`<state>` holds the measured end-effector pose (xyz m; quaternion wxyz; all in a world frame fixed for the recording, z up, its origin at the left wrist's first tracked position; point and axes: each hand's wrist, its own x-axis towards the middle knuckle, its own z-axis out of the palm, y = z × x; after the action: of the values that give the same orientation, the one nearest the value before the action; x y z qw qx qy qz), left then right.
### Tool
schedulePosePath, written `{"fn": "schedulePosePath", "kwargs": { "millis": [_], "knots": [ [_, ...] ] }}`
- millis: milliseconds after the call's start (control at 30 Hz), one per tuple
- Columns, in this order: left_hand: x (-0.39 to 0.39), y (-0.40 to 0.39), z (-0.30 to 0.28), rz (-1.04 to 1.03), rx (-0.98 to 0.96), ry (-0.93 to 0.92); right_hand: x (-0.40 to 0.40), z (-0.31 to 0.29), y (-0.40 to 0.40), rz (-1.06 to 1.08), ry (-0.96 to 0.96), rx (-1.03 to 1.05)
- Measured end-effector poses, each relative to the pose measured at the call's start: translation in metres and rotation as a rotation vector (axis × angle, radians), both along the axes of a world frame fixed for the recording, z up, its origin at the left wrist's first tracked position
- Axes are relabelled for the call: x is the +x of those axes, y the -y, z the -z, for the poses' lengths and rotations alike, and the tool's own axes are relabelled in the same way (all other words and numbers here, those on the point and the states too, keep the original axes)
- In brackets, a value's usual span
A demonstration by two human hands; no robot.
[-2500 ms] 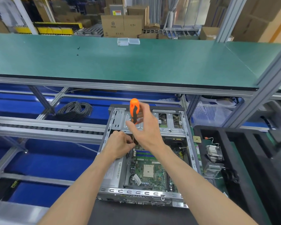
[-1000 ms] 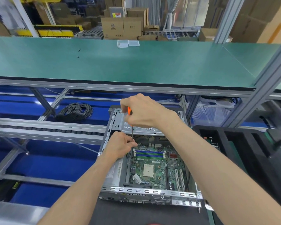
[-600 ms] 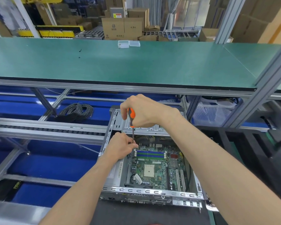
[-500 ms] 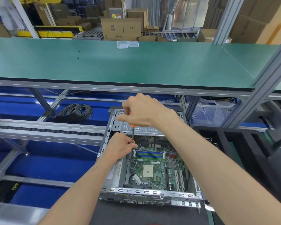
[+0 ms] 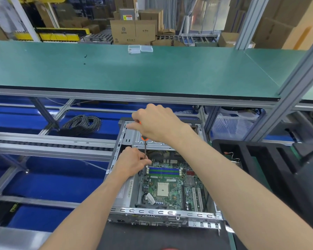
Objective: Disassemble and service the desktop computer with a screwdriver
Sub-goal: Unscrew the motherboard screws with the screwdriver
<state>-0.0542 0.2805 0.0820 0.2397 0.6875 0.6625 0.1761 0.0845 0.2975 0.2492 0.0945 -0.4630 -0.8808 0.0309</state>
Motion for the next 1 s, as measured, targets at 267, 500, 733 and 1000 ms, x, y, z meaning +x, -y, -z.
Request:
{"fn": "schedulePosePath", "kwargs": {
  "millis": [267, 500, 733, 1000],
  "knots": [
    [-0.001, 0.001, 0.002, 0.023, 0.01, -0.058, 0.007, -0.006, -0.007, -0.185, -0.066, -0.248],
    [-0.002, -0.002, 0.006, 0.005, 0.004, -0.022, 0.004, -0.001, -0.003, 0.015, 0.028, -0.043],
    [-0.001, -0.001, 0.004, 0.02, -0.009, -0.052, 0.012, -0.012, -0.003, -0.209, -0.045, -0.231],
    [0.0, -0.002, 0.005, 0.001, 0.003, -0.04, 0.003, -0.002, -0.005, -0.01, 0.032, -0.036]
  ]
}}
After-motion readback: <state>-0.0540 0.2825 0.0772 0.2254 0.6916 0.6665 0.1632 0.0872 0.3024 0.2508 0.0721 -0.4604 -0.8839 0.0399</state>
